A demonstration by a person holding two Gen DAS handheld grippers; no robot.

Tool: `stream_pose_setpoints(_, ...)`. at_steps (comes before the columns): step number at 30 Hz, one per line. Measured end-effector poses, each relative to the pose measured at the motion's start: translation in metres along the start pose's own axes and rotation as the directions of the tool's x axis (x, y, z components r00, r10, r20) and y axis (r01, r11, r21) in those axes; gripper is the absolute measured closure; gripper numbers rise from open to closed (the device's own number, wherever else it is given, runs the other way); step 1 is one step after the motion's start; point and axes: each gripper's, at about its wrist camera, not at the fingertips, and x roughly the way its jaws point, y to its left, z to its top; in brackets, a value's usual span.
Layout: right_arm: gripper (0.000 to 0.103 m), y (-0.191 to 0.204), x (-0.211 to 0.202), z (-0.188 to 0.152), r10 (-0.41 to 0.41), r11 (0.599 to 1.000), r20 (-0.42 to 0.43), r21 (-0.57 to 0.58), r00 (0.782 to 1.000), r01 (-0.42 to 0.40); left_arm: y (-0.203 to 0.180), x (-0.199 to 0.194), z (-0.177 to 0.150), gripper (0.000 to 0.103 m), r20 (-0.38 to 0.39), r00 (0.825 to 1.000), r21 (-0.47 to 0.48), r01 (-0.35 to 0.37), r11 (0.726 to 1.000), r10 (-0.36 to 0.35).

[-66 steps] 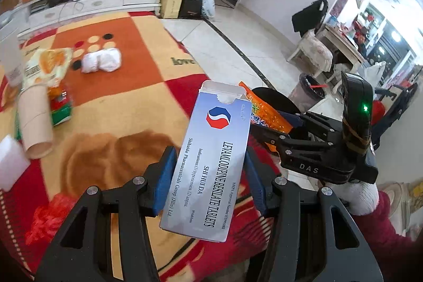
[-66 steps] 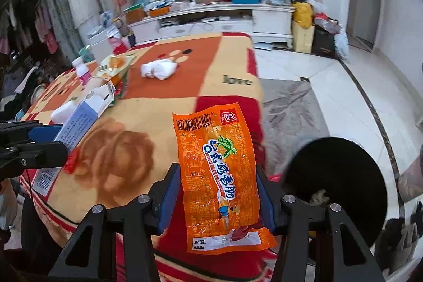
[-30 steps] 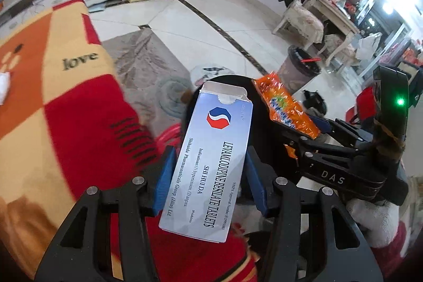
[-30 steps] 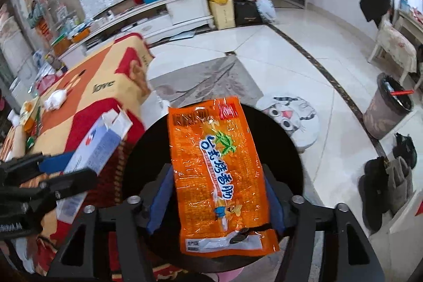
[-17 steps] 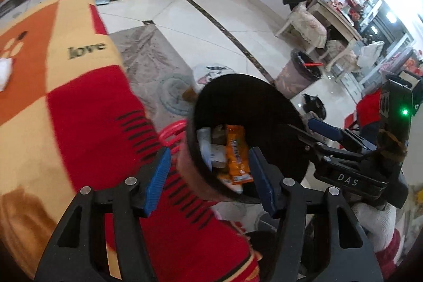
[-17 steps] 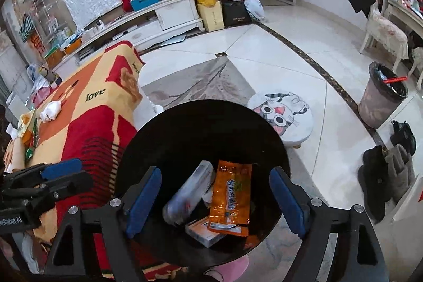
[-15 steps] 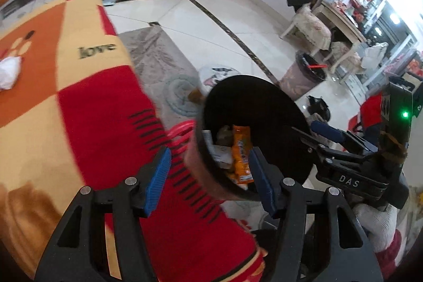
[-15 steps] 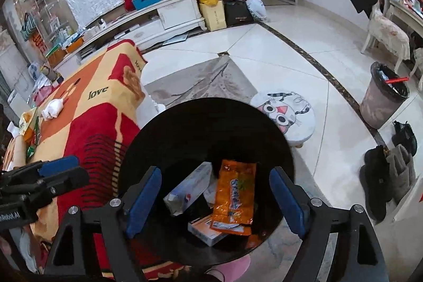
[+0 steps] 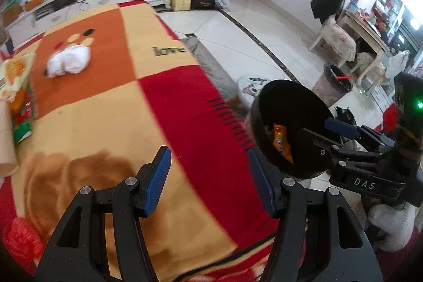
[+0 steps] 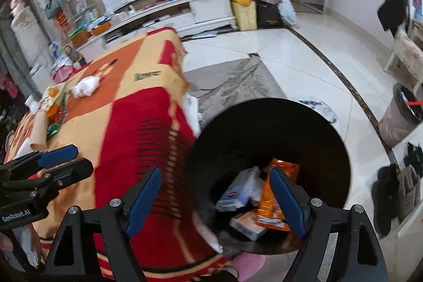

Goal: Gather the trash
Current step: 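Move both tools back over the table toward the red bag and foam block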

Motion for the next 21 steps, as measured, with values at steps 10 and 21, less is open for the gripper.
stream_pose_setpoints(10, 0.021, 0.075, 0.01, 0.0, 0.106, 0.99, -0.025, -0.09, 0.994, -0.108, 0.054, -0.049, -0.036, 0.043, 0.028, 0.996, -0.036, -0.082, 0.996, 0.083)
stream_pose_setpoints(21, 0.021, 0.166, 0.029, -0.006, 0.19, 0.948, -0.1, -0.242, 0.977, -0.209, 0.132, -0.104, -0.084, 0.043, 0.031, 0.987, -0.127, -0.153, 0.98, 0.158)
